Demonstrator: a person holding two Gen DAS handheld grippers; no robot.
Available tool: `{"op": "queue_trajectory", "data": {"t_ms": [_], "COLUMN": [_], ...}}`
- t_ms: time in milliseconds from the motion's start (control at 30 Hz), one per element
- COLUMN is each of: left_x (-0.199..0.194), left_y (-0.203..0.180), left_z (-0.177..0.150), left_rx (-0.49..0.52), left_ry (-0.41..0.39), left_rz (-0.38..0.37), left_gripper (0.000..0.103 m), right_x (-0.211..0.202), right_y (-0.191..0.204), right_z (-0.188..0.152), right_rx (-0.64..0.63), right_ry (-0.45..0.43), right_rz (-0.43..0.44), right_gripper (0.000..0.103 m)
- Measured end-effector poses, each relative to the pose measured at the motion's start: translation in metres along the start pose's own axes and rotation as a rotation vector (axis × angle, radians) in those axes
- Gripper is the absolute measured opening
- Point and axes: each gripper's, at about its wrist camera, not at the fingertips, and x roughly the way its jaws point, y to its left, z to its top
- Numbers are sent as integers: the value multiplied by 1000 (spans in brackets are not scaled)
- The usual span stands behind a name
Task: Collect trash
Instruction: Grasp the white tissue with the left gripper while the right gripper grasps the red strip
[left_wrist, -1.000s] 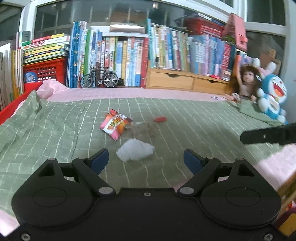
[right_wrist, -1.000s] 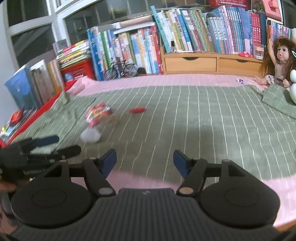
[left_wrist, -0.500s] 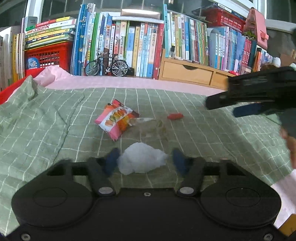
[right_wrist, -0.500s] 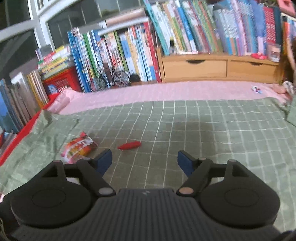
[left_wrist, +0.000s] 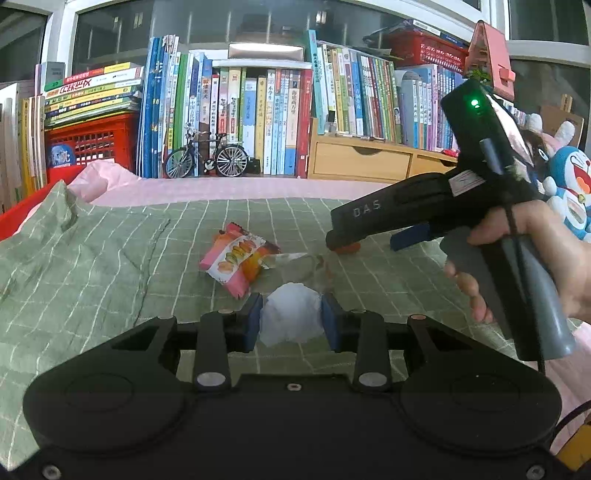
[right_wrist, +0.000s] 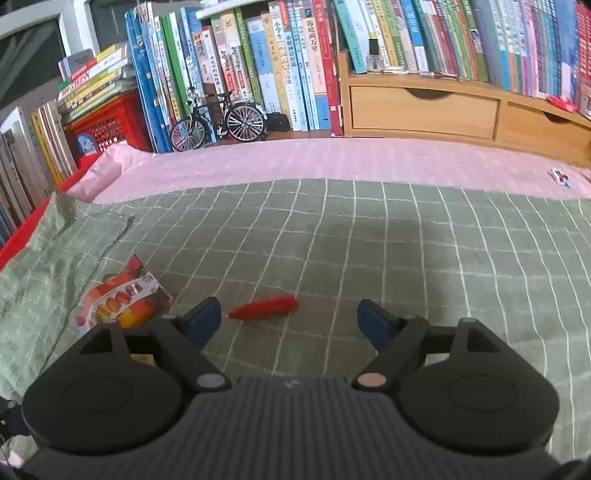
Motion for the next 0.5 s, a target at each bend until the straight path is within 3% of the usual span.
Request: {"op": "queue_trajectory", "data": {"t_ms": [167, 267, 333, 400, 500], "left_x": [4, 7, 8, 9, 10], "left_y": [4, 3, 3, 3, 3], "left_z": [-2, -2, -2, -2, -2], "left_rx": [-16, -11, -13, -16, -16], "left_ry": [19, 23, 26, 32, 35], "left_rz": [-6, -8, -10, -13, -16], "left_gripper": [32, 32, 32, 32, 32], "right_x": [8, 8, 7, 4, -1], "right_y": [6, 8, 9, 9, 9], "right_z": [0, -1, -1, -3, -6], "right_rx": [-29, -47, -51, -51, -54], "right_ry": [9, 1, -6, -14, -29], "right_rz": [16, 25, 29, 39, 60], "right_gripper": [84, 70, 54, 48, 48]}}
